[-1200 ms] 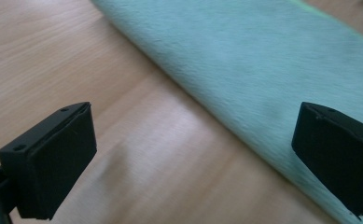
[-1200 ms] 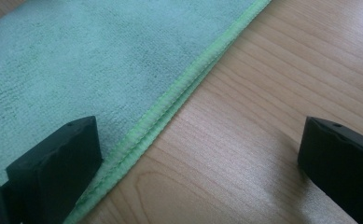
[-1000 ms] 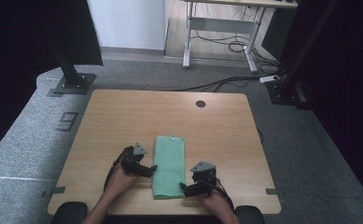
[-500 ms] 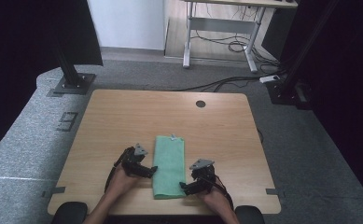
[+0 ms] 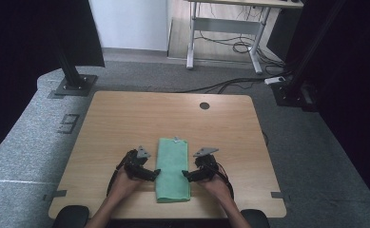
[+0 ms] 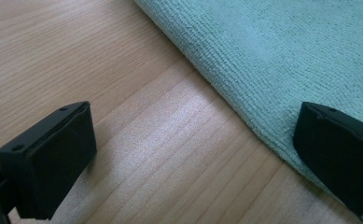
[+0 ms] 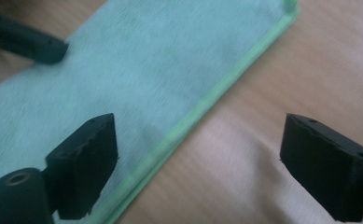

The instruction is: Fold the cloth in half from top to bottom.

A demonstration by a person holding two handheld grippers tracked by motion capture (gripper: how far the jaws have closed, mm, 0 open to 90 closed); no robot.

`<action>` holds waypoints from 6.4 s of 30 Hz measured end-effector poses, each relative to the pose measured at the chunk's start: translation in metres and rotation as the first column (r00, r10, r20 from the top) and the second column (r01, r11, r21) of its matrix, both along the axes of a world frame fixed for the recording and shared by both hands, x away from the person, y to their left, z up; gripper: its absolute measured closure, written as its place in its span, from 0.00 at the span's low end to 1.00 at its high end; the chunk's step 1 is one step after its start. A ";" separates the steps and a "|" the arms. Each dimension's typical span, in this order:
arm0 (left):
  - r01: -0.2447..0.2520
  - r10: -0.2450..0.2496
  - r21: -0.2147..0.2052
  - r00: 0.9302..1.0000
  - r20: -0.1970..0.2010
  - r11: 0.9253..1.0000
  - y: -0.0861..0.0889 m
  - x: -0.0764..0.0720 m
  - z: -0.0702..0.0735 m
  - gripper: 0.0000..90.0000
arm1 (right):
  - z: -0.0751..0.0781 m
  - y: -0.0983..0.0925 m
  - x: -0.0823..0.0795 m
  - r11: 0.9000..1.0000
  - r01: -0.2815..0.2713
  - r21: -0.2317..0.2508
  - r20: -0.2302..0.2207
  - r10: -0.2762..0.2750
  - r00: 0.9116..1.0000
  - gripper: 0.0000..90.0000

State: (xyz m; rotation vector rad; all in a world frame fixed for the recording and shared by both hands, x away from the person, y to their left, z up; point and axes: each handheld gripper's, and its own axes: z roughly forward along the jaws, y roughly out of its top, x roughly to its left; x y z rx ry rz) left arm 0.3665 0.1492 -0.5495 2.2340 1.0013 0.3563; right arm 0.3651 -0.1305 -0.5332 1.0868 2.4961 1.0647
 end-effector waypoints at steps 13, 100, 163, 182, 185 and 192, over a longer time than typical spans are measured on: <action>-0.001 0.001 0.000 1.000 0.000 1.000 0.000 0.000 0.000 0.00 | 0.016 0.012 0.044 1.000 -0.002 -0.002 0.041 0.002 0.999 0.40; -0.023 0.023 0.002 1.000 0.002 1.000 -0.001 -0.002 0.000 0.00 | 0.086 0.006 -0.005 0.963 -0.266 0.051 0.130 0.258 0.957 0.94; -0.035 0.035 0.001 0.999 0.000 0.999 -0.009 0.065 0.000 0.00 | -0.006 0.004 -0.014 0.986 -0.158 0.056 -0.033 0.160 0.986 0.93; 0.125 -0.126 -0.103 0.992 -0.008 0.987 -0.020 0.049 0.051 0.28 | -0.011 0.001 -0.017 0.986 -0.133 0.103 -0.023 0.136 0.990 0.92; 0.148 -0.148 -0.105 0.989 0.003 0.983 -0.033 0.052 0.061 0.29 | -0.011 0.000 -0.017 0.985 -0.133 0.111 -0.024 0.136 0.990 0.92; 0.208 -0.210 -0.100 0.978 0.000 0.973 -0.074 0.059 0.074 0.33 | -0.012 -0.001 -0.017 0.984 -0.130 0.123 -0.026 0.134 0.991 0.92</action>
